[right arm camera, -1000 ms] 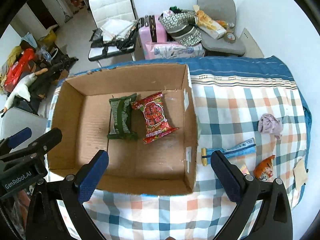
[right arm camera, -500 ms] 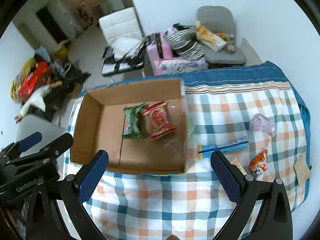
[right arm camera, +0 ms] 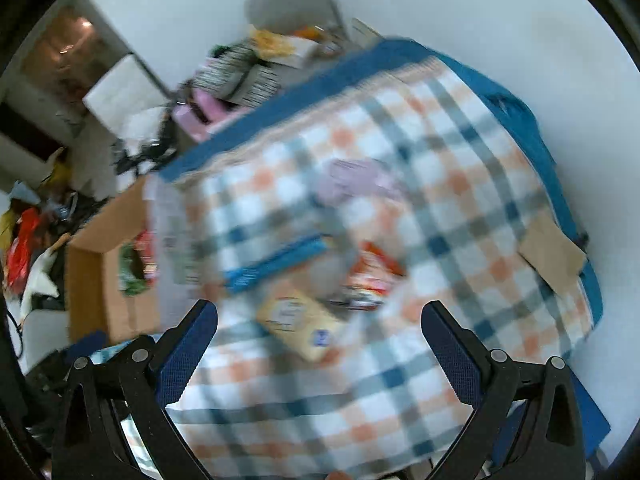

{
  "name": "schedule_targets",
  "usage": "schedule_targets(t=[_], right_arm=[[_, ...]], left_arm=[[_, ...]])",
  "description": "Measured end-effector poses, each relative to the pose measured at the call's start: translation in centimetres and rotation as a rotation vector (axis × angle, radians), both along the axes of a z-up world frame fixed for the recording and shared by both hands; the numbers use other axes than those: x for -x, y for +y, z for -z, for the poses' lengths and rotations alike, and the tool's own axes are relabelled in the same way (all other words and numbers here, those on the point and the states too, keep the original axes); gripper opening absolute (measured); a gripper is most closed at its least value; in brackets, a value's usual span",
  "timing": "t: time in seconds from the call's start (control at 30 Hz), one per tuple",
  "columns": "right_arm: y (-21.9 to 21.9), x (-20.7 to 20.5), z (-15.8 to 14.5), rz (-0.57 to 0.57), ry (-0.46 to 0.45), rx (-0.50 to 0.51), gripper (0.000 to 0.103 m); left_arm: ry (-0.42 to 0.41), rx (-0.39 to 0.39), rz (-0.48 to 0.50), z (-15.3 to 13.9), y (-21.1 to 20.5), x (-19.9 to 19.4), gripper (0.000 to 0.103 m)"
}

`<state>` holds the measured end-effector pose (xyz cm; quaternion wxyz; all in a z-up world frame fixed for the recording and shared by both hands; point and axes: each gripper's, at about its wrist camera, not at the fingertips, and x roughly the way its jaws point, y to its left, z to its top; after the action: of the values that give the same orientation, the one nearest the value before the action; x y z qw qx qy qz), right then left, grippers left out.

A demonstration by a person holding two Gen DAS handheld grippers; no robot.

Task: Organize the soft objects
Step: 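Grasp the yellow tissue pack with the left tool while the right tool grasps the orange seed bag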

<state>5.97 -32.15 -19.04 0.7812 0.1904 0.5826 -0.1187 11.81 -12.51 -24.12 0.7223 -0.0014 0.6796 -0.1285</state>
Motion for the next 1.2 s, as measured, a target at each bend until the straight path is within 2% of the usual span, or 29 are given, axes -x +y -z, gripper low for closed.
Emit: schedule_targets(t=[0.17, 0.37, 0.4, 0.5, 0.53, 0.57, 0.7, 0.83, 0.93, 1.07, 1.2], right_arm=[[-6.1, -0.1, 5.8, 0.039, 0.098, -0.11, 0.103], [-9.7, -1.5, 12.8, 0.09, 0.19, -0.258, 0.103], [-10.0, -1.7, 13.7, 0.099, 0.199, -0.282, 0.101], [-10.7, -2.3, 16.2, 0.132, 0.222, -0.365, 0.098], [-10.9, -2.5, 17.0, 0.142, 0.226, -0.388, 0.098], [-11.0, -2.7, 17.6, 0.147, 0.231, -0.406, 0.098], [-10.4, -4.0, 20.0, 0.132, 0.277, -0.443, 0.094], [-9.3, -4.9, 22.2, 0.103, 0.325, -0.454, 0.088], [-8.6, -5.4, 23.5, 0.103, 0.353, -0.453, 0.083], [-7.9, -5.9, 24.1, 0.095, 0.375, -0.417, 0.082], [-6.8, -6.3, 24.3, 0.064, 0.399, -0.366, 0.081]], left_arm=[[0.212, 0.065, -0.109, 7.1, -3.8, -1.3, 0.097], [0.34, 0.07, -0.221, 12.7, -6.3, -3.1, 0.097], [0.345, 0.029, -0.221, 13.7, -6.9, -3.5, 0.097], [0.357, -0.023, -0.227, 15.4, -7.6, -3.7, 0.097], [0.354, -0.047, -0.224, 15.9, -7.7, -3.6, 0.091], [0.353, -0.073, -0.214, 16.4, -7.7, -3.5, 0.076], [0.33, -0.092, -0.193, 16.2, -6.6, -2.5, 0.071], [0.334, -0.085, -0.218, 16.5, -4.8, -1.7, 0.073], [0.33, -0.097, -0.229, 17.2, -4.9, -1.7, 0.074], [0.319, -0.121, -0.218, 17.7, -6.1, -1.4, 0.089], [0.287, -0.136, -0.222, 17.8, -7.2, -0.9, 0.095]])
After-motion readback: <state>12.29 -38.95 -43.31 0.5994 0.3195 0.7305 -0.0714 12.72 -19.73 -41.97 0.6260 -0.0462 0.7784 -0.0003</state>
